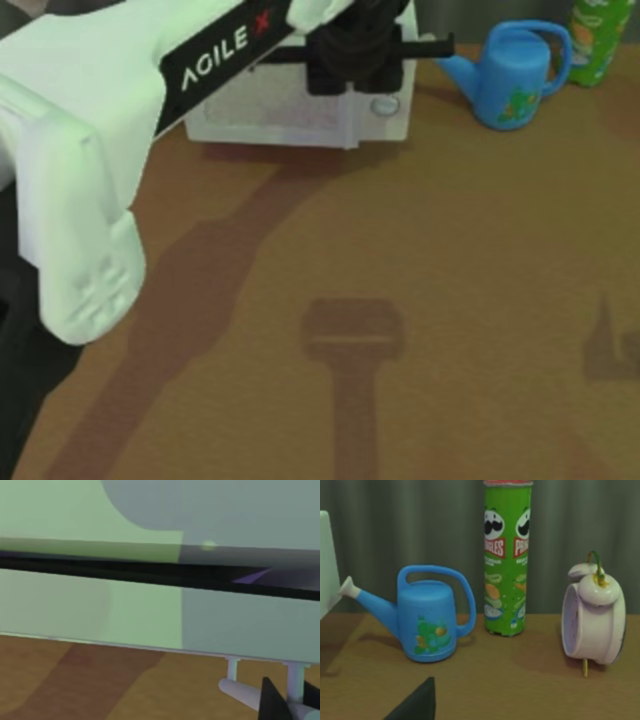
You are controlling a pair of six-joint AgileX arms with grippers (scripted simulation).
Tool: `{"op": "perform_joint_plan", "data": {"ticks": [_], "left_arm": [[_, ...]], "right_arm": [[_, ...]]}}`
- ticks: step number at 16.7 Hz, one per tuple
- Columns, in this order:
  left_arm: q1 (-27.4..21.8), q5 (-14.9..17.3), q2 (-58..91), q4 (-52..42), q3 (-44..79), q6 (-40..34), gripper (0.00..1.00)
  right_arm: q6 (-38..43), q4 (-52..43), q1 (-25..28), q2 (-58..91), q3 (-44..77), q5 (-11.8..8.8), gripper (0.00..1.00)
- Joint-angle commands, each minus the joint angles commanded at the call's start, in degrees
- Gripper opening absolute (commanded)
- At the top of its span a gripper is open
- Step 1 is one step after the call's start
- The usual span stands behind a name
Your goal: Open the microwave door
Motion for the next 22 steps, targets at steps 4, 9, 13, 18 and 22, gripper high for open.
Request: {"op": "perform_joint_plan", "data": {"ticks": [4,9,13,18,22], "left_arm": [[-0.46,0.25,-0.51,0.14,0.50,-0.19,0.00],[0.00,0.71,-3.50,3.14,-5.64,2.19,0.00],[0.14,1.58,-5.40,5.25,-9.58,3.63,0.00],[0.14,1.58,-5.40,5.25,-9.58,3.63,0.00],[0.14,1.58,-5.40,5.25,-9.58,3.63,0.00]], "right_arm": [[0.00,0.00,0.00,0.00,0.00,0.00,1.00],[0.00,0.00,0.00,0.00,0.00,0.00,1.00],[0.00,0.00,0.00,0.00,0.00,0.00,1.00],[0.00,0.00,0.00,0.00,0.00,0.00,1.00],[0.00,0.00,0.00,0.00,0.00,0.00,1.00]]}}
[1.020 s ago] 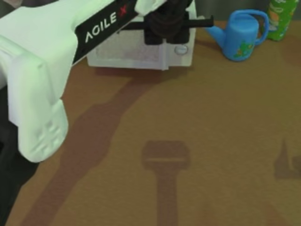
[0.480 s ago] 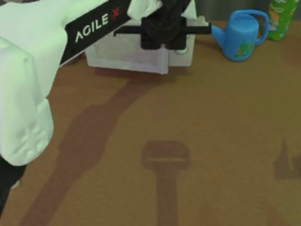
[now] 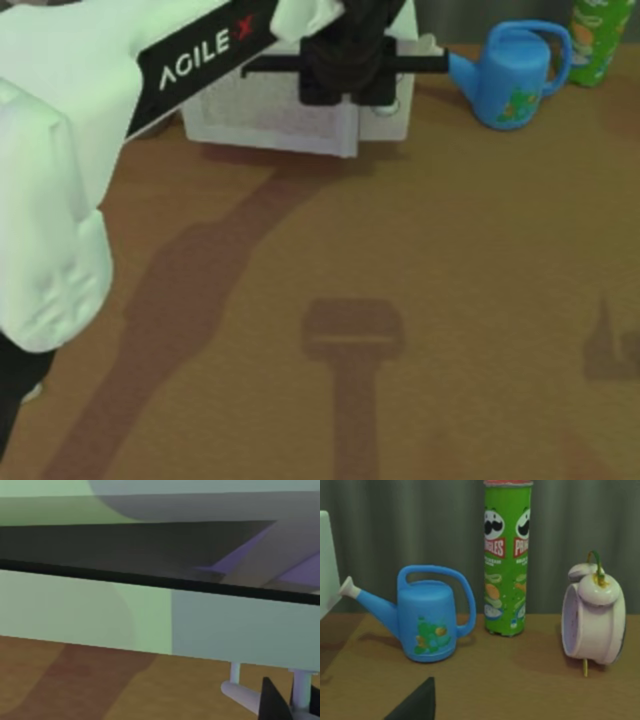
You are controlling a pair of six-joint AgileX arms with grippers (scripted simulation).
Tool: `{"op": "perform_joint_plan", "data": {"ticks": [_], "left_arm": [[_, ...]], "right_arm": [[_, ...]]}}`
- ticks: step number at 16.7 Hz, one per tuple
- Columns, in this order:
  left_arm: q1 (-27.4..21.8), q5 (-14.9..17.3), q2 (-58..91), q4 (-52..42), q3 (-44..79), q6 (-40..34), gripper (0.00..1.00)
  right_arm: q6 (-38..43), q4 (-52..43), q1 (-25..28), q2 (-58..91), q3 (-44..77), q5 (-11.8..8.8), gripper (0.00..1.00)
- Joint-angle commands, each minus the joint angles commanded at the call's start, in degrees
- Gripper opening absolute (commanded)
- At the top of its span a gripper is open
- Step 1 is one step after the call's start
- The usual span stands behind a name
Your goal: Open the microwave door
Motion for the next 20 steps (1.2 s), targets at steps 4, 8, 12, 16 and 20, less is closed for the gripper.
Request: {"op": "perform_joint_plan", "data": {"ticks": [4,8,12,16,20], "left_arm": [[0.00,0.00,0.00,0.00,0.00,0.00,0.00],[0.00,0.00,0.00,0.00,0.00,0.00,0.00],[0.00,0.00,0.00,0.00,0.00,0.00,0.00],[-0.40,0.31,-0.20,0.11,0.37,-0.22,0.00],[0.05,0.66,-2.56,2.18,-3.81,1.88,0.00]], "right_arm": [[0.00,0.00,0.00,0.00,0.00,0.00,1.00],[0.00,0.00,0.00,0.00,0.00,0.00,1.00],[0.00,0.00,0.00,0.00,0.00,0.00,1.00],[0.00,0.00,0.00,0.00,0.00,0.00,1.00],[0.00,0.00,0.00,0.00,0.00,0.00,1.00]]}}
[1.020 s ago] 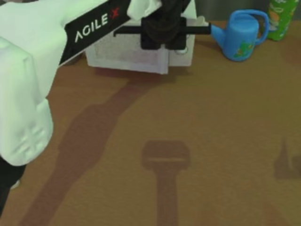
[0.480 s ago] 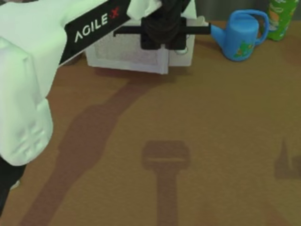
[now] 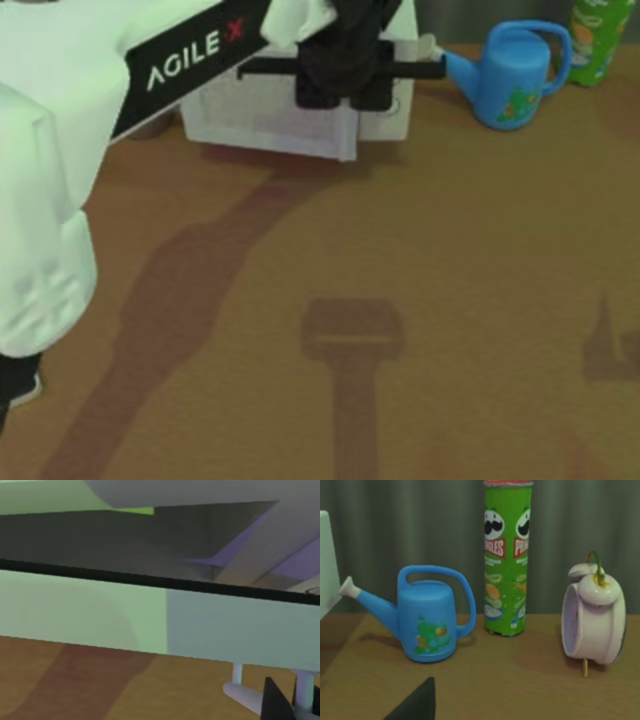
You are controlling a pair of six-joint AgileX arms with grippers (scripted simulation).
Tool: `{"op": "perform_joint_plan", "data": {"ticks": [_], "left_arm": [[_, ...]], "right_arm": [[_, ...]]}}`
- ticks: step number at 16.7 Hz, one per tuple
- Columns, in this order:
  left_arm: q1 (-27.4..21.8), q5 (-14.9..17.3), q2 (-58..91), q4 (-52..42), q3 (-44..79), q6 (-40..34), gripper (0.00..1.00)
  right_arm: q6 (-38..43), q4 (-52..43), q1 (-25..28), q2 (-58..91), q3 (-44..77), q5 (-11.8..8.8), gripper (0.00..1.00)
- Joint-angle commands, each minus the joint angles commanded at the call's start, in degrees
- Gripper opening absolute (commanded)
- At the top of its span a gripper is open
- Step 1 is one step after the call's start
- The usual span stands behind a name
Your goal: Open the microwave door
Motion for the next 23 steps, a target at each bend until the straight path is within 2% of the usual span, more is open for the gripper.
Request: {"op": "perform_joint_plan", "data": {"ticks": [4,23], "left_arm": [[0.25,1.31,-2.58,2.54,-4.93,2.37,0.00],[0.25,1.32,-2.60,2.56,-4.96,2.38,0.00]], "right_arm": [[0.00,0.00,0.00,0.00,0.00,0.00,1.00],[0.00,0.00,0.00,0.00,0.00,0.00,1.00]]}}
